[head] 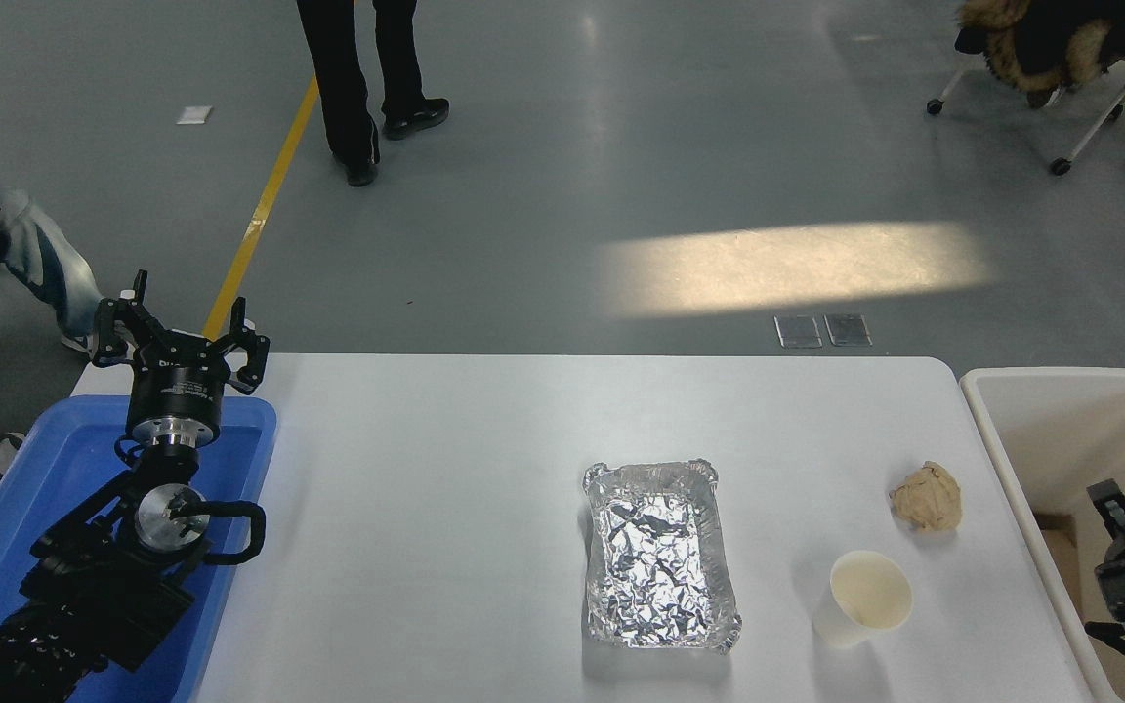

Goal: Pick up paper cup place in dustbin

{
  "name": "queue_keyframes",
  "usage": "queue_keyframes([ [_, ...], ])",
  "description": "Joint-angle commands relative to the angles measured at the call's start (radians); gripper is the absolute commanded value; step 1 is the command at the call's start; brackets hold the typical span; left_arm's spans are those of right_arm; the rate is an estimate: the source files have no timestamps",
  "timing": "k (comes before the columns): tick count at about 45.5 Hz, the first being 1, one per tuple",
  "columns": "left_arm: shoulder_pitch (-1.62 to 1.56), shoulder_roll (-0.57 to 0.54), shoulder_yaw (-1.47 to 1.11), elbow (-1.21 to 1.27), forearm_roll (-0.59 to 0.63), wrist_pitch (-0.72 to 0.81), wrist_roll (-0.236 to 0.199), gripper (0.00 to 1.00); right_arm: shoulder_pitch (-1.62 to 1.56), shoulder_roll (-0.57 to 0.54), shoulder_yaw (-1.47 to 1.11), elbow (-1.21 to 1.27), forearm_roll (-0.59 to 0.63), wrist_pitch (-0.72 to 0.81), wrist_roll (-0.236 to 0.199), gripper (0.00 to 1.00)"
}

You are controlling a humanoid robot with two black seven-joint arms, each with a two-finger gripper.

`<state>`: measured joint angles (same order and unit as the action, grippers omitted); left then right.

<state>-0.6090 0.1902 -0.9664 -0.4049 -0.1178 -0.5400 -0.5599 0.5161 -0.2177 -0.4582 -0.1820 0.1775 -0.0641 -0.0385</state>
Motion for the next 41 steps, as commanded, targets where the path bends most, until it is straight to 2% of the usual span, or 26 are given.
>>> queue_keyframes([
  [1, 0.000, 0.000, 0.000, 0.000, -0.002, 0.000, 0.008, 0.99, 0.001, 0.024, -0.011, -0.002, -0.001, -0.010, 0.000, 0.98],
  [28, -0.002, 0.000, 0.000, 0.000, 0.001, 0.000, 0.003, 0.99, 0.070, 0.049, -0.016, 0.003, -0.001, -0.010, -0.001, 0.99],
  [36, -0.002, 0.000, 0.002, 0.000, 0.001, 0.000, 0.003, 0.99, 0.088, -0.046, -0.212, 0.036, 0.003, -0.003, 0.000, 1.00],
  [41, -0.002, 0.000, 0.000, 0.000, 0.003, 0.000, 0.003, 0.99, 0.218, -0.110, -0.214, 0.212, -0.001, -0.003, -0.001, 1.00],
])
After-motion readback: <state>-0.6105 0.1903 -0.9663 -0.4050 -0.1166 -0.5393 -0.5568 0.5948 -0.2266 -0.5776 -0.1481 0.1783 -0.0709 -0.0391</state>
